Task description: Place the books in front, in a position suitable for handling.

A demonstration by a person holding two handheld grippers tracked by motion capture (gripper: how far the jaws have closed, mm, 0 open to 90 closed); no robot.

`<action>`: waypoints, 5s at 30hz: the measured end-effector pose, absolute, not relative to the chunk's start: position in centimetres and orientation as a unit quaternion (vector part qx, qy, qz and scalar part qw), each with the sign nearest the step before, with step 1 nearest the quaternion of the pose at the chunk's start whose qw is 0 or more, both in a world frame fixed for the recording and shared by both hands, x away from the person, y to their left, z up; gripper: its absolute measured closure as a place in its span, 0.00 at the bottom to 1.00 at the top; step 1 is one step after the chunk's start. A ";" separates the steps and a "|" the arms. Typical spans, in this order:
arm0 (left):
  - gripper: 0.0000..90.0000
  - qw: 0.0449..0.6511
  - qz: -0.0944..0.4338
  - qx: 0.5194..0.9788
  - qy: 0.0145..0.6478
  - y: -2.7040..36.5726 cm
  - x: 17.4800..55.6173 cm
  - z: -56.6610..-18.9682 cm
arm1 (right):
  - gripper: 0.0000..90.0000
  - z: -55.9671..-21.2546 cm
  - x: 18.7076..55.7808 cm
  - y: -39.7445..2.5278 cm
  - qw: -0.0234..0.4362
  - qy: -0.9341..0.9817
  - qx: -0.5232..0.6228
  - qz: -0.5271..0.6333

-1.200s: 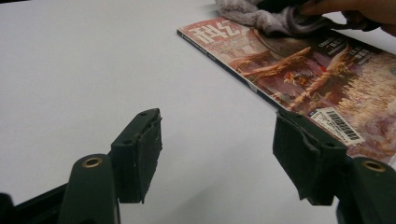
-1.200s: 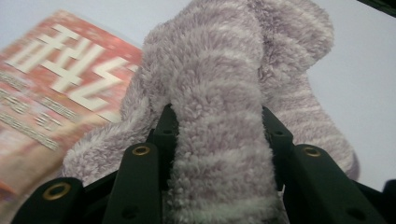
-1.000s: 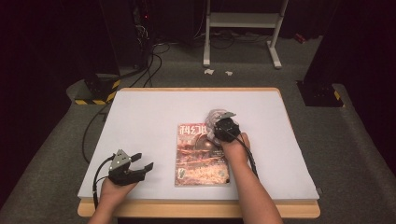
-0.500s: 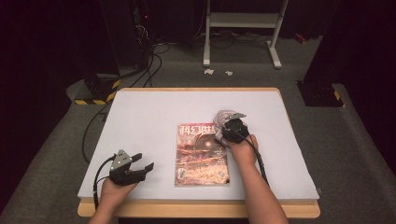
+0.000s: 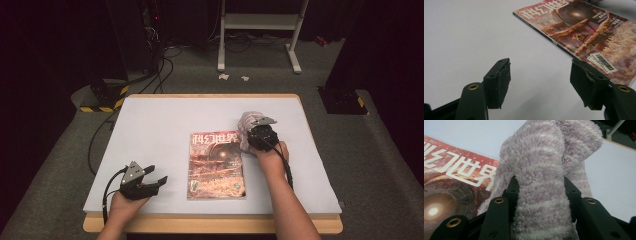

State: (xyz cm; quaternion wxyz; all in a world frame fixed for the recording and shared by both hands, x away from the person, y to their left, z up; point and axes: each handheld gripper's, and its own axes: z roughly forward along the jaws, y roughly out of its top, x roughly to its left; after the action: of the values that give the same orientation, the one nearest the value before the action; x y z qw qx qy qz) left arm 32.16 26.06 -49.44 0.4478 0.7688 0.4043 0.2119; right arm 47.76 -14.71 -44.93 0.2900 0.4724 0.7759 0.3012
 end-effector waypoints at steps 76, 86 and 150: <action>0.34 0.401 0.150 0.824 0.371 18.1 32.4 -50.2 | 0.36 -48.8 35.0 -14.0 0.212 0.804 0.422 0.362; 0.33 0.386 0.141 0.832 0.373 16.6 32.6 -50.4 | 0.38 -50.2 34.8 -13.1 0.169 0.814 0.424 0.360; 0.24 0.375 0.145 0.800 0.445 20.5 33.5 -50.9 | 0.43 -50.3 34.3 -7.5 0.141 0.843 0.368 0.367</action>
State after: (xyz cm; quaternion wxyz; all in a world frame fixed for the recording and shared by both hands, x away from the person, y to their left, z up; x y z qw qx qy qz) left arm 33.48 20.54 -50.86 0.3748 0.8002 0.4451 0.1451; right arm 34.33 -7.48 -50.30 0.1413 0.3680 0.8427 0.3667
